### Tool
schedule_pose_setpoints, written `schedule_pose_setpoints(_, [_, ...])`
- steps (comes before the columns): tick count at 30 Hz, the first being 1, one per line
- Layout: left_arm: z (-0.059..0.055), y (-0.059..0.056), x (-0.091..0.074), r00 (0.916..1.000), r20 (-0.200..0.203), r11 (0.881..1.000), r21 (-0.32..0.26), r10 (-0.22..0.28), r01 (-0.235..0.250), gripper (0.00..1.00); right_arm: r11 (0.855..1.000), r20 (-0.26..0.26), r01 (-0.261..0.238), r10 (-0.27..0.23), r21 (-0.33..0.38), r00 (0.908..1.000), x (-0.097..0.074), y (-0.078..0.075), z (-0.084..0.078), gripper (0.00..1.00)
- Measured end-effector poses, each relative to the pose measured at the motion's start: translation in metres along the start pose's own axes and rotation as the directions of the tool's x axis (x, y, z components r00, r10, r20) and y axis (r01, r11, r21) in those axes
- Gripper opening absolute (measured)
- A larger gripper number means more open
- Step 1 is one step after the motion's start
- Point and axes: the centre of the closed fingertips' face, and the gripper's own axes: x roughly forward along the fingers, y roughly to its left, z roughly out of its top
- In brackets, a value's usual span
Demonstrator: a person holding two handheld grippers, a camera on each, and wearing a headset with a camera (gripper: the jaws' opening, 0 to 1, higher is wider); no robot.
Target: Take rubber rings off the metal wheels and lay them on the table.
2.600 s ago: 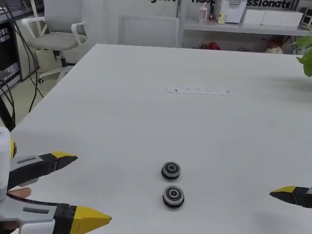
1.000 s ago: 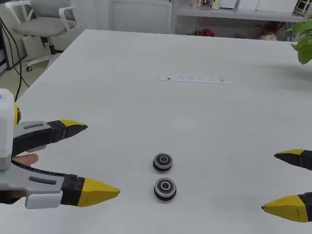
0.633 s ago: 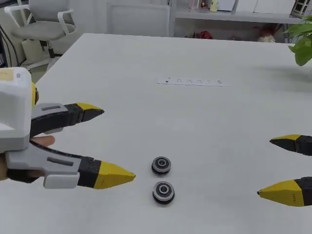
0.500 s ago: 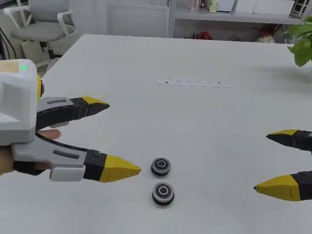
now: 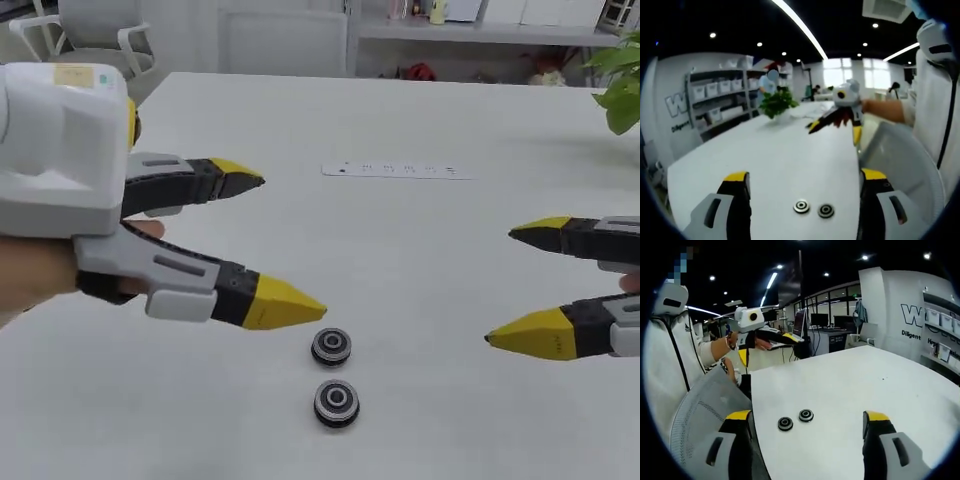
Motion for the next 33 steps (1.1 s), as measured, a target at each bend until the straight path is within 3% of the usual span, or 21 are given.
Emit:
schedule_pose_setpoints(2, [-0.002,0.003,0.003,0.9998,0.021,1.000,0.001,-0.002,0.002,0.90,1.000,0.017,-0.013,0.013,0.003,0.9998,0.004,0.001,0.002,0.86])
schedule_pose_setpoints(5, [-0.014,0.004,0.008,0.9993,0.035,1.000,-0.023,-0.014,0.015,0.89,1.000,0.035,-0.026,0.026,0.008,0.9991,0.011,0.003,0.002,0.85])
schedule_pose_setpoints(9, [-0.033,-0.003,0.016,0.9974,0.049,0.996,-0.076,-0.052,0.056,0.86,0.998,0.002,-0.061,0.061,0.019,0.9981,0.023,0.008,-0.011,0.84])
schedule_pose_setpoints(18, [-0.060,-0.004,0.030,0.9978,0.051,0.992,-0.115,-0.043,0.049,0.80,0.995,-0.026,-0.095,0.096,0.044,0.9950,0.034,0.010,-0.034,0.79])
schedule_pose_setpoints(21, [-0.070,-0.009,0.037,0.9978,0.035,0.992,-0.110,-0.056,0.059,0.77,0.994,-0.009,-0.094,0.095,0.062,0.9955,0.035,0.008,-0.037,0.75])
schedule_pose_setpoints(26, [-0.091,-0.020,0.047,0.9955,-0.026,0.992,-0.095,-0.091,0.088,0.70,0.993,-0.016,-0.100,0.101,0.063,0.9947,0.039,0.011,-0.044,0.69])
schedule_pose_setpoints(33, [-0.105,-0.030,0.054,0.9930,-0.043,0.991,-0.078,-0.111,0.107,0.59,0.992,-0.057,-0.113,0.116,0.051,0.9917,0.045,0.016,-0.057,0.62])
